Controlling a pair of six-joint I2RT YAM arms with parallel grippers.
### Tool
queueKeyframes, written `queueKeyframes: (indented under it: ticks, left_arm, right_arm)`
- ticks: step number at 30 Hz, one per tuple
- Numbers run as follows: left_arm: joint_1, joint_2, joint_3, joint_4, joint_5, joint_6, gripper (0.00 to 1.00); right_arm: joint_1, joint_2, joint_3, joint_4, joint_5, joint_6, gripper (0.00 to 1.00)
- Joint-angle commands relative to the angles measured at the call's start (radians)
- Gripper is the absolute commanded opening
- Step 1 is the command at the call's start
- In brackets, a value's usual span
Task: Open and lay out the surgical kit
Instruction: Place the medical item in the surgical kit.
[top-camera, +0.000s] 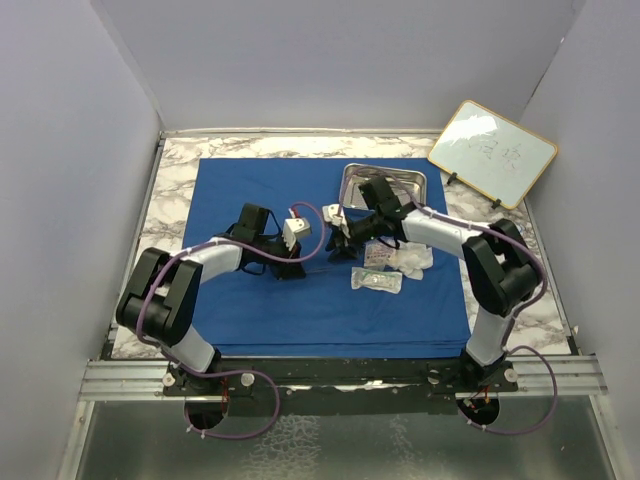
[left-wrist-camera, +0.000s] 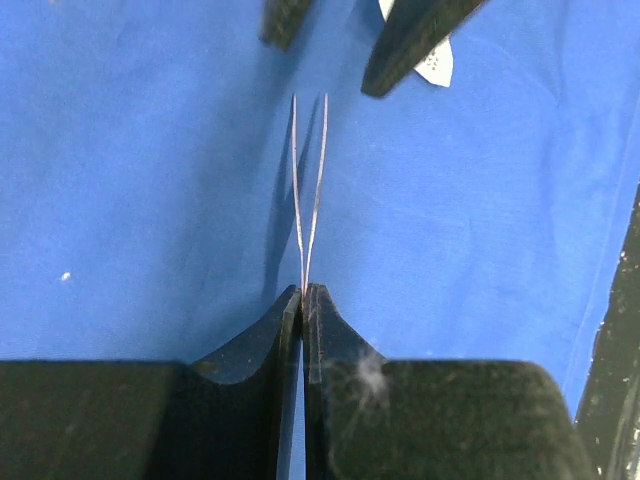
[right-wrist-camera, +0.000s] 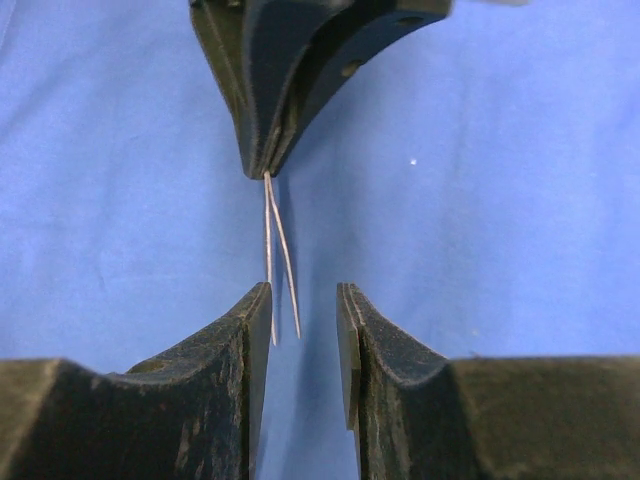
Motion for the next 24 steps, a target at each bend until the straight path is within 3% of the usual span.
queueKeyframes:
  ticks: [1,16,24]
  left_arm:
    - [-0.046,-0.067,-0.007,0.004,-0.112,0.046,0.08]
    - [-0.092,-0.136,-0.022,-0.089,-0.226,0.105,0.29]
    - [-0.122,-0.161,0.050,-0.095,-0.266,0.084,0.39]
  right_arm:
    - [-0.044,-0.103,-0.008,-0.036,-0.015,0.002,0.32]
    - [-0.140,-0.305,-0.114,-0.085,0.095,0.068,0.33]
    - [-0.184,-0.437,-0.157,-0.097,0.216,0.136,0.33]
